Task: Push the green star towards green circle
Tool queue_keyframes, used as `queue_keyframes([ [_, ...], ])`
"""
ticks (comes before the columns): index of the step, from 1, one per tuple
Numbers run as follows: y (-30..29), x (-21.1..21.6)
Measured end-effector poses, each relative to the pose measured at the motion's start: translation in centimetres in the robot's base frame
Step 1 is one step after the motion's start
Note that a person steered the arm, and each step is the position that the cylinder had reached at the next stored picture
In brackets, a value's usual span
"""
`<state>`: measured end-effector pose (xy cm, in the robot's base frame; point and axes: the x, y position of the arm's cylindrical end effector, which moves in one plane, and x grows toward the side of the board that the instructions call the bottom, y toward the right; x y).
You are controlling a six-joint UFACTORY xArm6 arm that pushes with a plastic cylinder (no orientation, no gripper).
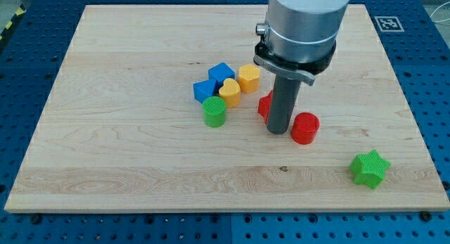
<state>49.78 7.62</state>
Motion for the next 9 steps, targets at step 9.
queue_keyframes([
  [9,16.5,6.8],
])
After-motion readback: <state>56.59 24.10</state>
